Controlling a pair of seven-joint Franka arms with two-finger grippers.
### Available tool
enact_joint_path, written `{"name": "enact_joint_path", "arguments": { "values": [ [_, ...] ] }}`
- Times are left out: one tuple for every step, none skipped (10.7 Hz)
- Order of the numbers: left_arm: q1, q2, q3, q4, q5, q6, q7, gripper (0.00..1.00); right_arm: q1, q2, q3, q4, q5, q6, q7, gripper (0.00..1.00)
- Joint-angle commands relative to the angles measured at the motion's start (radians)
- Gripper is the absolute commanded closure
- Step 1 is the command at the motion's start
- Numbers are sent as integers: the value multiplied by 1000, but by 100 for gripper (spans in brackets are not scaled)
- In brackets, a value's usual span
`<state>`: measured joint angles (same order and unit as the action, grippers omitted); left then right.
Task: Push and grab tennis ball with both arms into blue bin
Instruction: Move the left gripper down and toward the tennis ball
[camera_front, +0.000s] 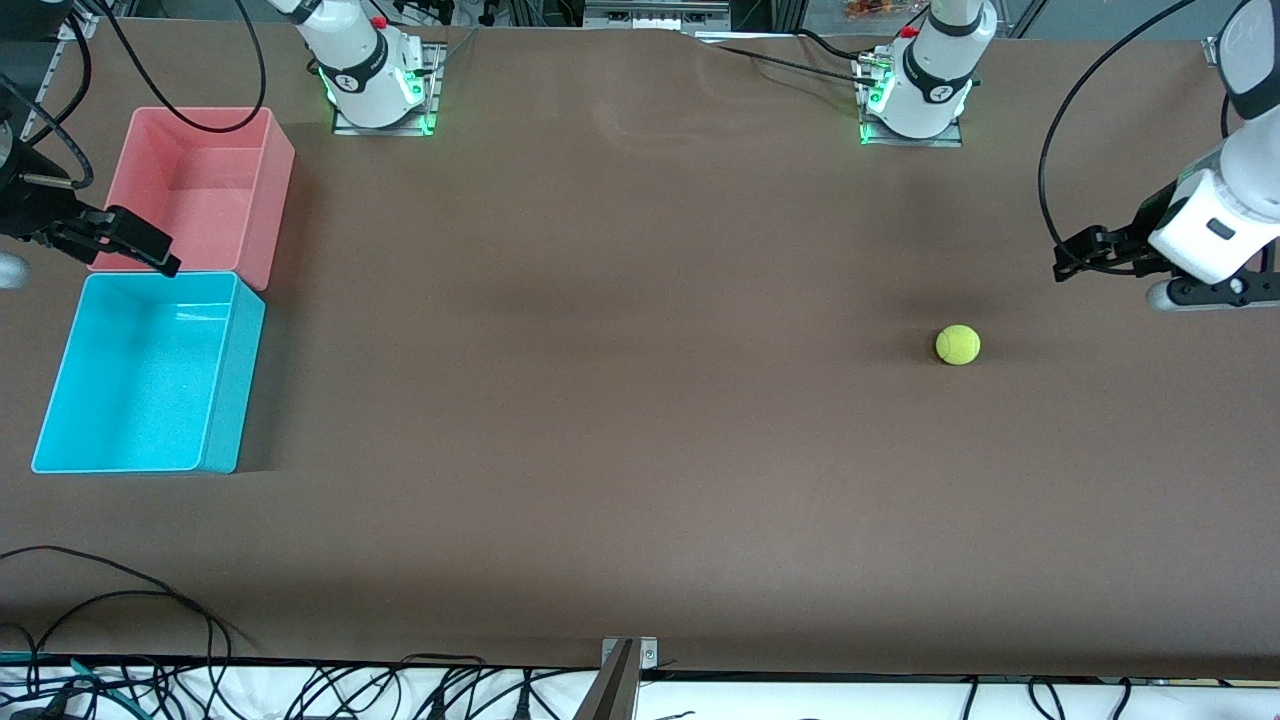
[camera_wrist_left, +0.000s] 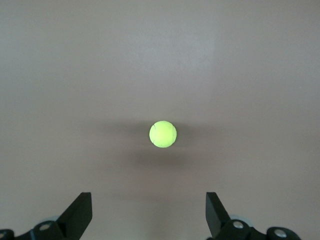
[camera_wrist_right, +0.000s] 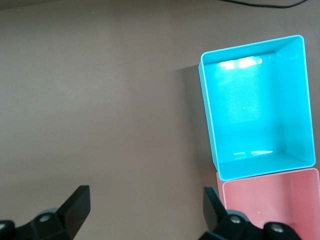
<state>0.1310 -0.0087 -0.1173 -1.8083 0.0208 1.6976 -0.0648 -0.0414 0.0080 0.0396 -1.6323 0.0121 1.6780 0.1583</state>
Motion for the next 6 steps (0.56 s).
{"name": "enact_joint_path", "arguments": {
  "values": [
    [15,21,4,-34,4,81,11,0,6,9,0,26,12,-20,-13,0],
    [15,18,4,-52,40,94,11,0,5,9,0,26,14,-20,-11,0],
    [13,19,4,-68,47,118,11,0,5,7,0,28,11,-20,-11,0],
    [16,19,4,-104,45,164,11,0,6,4,3,28,11,-20,-3,0],
    [19,19,14,-144,45,218,14,0,6,1,3,28,9,-20,-5,0],
    [21,21,39,-152,36,238,23,0,6,0,3,54,8,-23,-9,0]
  ]
}}
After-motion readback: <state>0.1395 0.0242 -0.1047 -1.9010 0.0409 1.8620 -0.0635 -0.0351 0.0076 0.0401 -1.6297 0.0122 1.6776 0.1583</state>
